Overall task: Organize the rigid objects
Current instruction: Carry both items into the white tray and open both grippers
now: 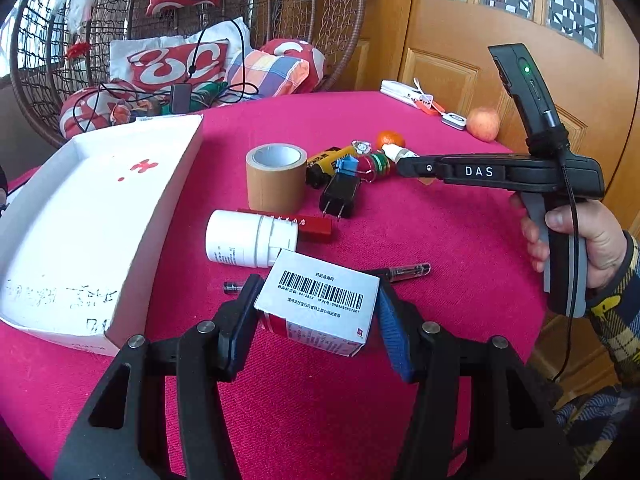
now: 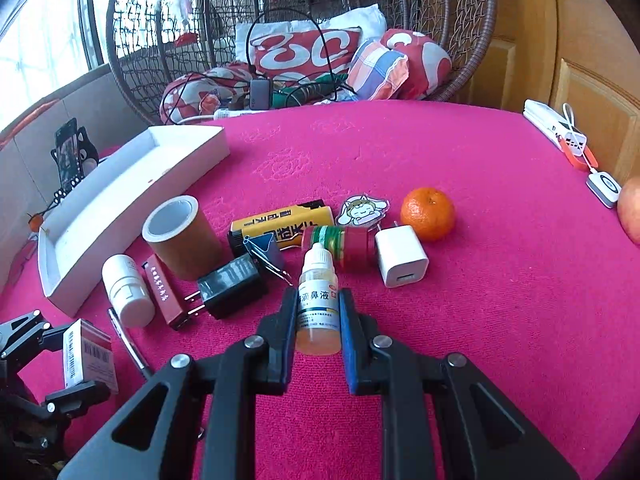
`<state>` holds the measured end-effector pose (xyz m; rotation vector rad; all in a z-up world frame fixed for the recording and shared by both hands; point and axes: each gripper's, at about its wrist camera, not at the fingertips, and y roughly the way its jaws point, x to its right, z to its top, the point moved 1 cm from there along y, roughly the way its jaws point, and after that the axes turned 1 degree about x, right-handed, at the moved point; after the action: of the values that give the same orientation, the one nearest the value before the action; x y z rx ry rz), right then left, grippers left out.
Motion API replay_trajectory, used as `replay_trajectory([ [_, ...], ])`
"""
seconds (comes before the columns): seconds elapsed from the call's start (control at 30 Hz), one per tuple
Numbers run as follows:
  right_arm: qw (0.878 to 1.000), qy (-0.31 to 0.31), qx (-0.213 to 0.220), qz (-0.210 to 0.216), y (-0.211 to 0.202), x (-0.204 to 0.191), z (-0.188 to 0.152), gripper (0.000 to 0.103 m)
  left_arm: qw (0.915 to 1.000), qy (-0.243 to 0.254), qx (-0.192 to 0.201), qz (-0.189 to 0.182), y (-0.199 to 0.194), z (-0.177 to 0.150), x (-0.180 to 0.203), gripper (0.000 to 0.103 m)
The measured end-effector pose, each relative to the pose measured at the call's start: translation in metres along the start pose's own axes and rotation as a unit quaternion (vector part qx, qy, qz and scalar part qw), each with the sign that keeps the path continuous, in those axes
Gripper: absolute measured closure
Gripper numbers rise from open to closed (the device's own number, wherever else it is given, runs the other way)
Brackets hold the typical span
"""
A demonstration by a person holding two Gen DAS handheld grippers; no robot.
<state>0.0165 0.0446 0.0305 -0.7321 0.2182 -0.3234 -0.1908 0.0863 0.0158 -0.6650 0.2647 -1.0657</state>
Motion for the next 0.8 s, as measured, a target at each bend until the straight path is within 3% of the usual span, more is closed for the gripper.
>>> replay_trajectory([
  [0.43, 0.999, 0.003, 0.037, 0.034, -0.026, -0.014, 0.009, 0.085, 0.9985, -0.025, 0.046, 0.012, -0.026, 0.012, -0.012, 0.048],
  [0.57, 0.996, 0.018, 0.041, 0.074, -0.029, -0.017, 0.011, 0.085, 0.9978, -0.03, 0.054, 0.022, -0.031, 0.014, -0.016, 0.048],
  [0.8, 0.993, 0.024, 0.047, 0.102, -0.035, -0.028, 0.015, 0.085, 0.9968, -0.051, 0.057, 0.022, -0.038, 0.012, -0.028, 0.048],
])
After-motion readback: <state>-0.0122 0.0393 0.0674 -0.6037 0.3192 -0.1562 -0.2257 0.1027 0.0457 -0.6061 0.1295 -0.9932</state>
